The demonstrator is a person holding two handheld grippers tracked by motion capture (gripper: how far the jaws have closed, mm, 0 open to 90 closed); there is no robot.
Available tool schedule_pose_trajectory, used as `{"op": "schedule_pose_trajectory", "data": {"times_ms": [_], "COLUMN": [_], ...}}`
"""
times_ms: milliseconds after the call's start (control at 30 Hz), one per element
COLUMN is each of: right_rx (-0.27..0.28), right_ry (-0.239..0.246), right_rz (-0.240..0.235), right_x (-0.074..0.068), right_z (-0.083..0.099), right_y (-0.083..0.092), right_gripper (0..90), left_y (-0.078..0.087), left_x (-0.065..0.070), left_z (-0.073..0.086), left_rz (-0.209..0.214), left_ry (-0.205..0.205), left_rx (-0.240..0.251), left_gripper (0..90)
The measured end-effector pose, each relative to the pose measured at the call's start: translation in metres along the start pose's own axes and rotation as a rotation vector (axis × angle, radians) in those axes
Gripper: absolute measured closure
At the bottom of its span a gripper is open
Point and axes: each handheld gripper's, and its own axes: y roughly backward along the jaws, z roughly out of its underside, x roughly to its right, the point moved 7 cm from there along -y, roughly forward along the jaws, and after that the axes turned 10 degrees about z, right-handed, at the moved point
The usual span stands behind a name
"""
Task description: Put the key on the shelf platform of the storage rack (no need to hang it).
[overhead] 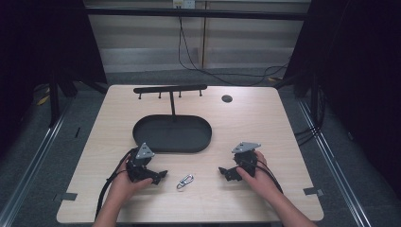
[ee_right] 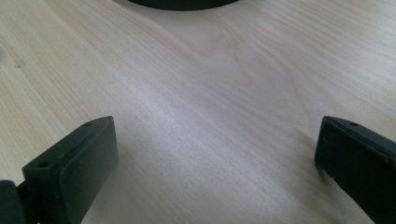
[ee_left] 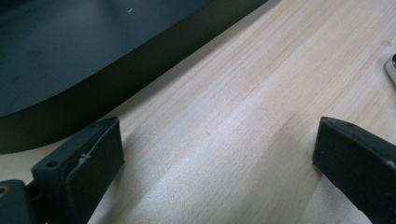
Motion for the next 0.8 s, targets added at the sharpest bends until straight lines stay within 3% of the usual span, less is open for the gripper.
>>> {"op": "schedule_pose_trajectory", "data": {"times_ms": [167,300,333,400,500,600,800], "right_rx": [-0.002,-0.001,0.0,0.001,0.001,0.001,0.002], "right_ry": [-0.002,-0.001,0.0,0.0,0.0,0.0,0.004], "right_rz": [0.001,0.0,0.0,0.0,0.0,0.0,0.003], "right_x": [0.0,0.0,0.0,0.0,0.0,0.0,0.0], "right_z": [0.0,0.0,0.0,0.0,0.0,0.0,0.0], "right_y": [0.0,0.0,0.0,0.0,0.0,0.0,0.0], "right_gripper": [0.0,0.0,0.0,0.0,0.0,0.0,0.0], "left_y": [0.001,0.006,0.006,0.008,0.012,0.016,0.021], "left_x": [0.003,0.007,0.007,0.01,0.015,0.018,0.028], "left_z": [-0.001,-0.003,-0.003,-0.004,-0.008,-0.013,-0.022], "left_rz": [-0.005,0.009,0.009,0.021,0.03,0.03,0.051], "left_ry": [0.002,-0.006,-0.006,0.009,0.024,0.027,0.038], "left_rx": [-0.011,-0.052,-0.052,-0.122,-0.173,-0.17,-0.21], "left_gripper": [4.5,18.9,18.6,19.3,24.5,26.6,29.8]}}
